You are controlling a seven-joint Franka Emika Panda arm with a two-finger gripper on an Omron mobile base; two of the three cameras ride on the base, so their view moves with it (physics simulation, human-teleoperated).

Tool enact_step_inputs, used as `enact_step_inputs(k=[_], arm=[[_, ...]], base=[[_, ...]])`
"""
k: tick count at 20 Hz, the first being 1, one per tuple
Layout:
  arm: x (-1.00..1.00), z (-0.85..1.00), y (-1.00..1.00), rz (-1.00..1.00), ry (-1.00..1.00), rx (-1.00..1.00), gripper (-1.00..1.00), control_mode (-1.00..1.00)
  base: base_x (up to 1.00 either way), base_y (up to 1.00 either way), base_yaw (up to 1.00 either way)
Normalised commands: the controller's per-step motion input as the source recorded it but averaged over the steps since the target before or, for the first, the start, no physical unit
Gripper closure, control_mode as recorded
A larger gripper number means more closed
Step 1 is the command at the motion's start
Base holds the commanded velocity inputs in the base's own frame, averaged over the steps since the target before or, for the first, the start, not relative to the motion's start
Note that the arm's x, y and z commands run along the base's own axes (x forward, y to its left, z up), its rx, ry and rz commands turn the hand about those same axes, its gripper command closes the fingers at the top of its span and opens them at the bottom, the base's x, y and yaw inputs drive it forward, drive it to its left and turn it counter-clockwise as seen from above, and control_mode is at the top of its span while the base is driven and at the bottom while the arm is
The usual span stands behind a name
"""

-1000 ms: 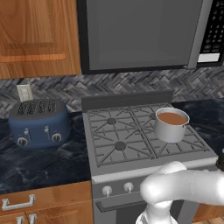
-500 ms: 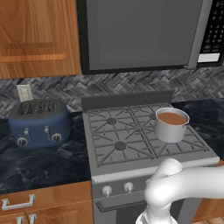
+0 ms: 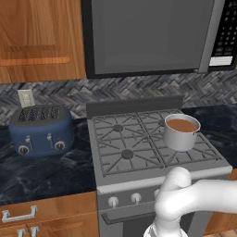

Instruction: Pick up the sugar cube(s) and place them in the saucepan with hot chocolate.

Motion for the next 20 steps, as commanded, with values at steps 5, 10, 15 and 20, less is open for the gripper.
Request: enact_step_inputs(k=[5,10,15,20], arm=[[0.11,-0.18,0.28,0.0,-0.08,0.0,-1.0,-1.0],[0.18,-0.36,0.03,0.07,-0.26,0.0,-1.0,-1.0],[0.21,-0.39,0.0,0.09,-0.15,-0.01,-1.0,-1.0],[0.13,-0.29,-0.08,0.05,0.03,-0.1,-1.0,-1.0]], base=[[0.0,0.0,0.0],[0.0,0.0,0.0],[0.0,0.0,0.0],[0.0,0.0,0.0]])
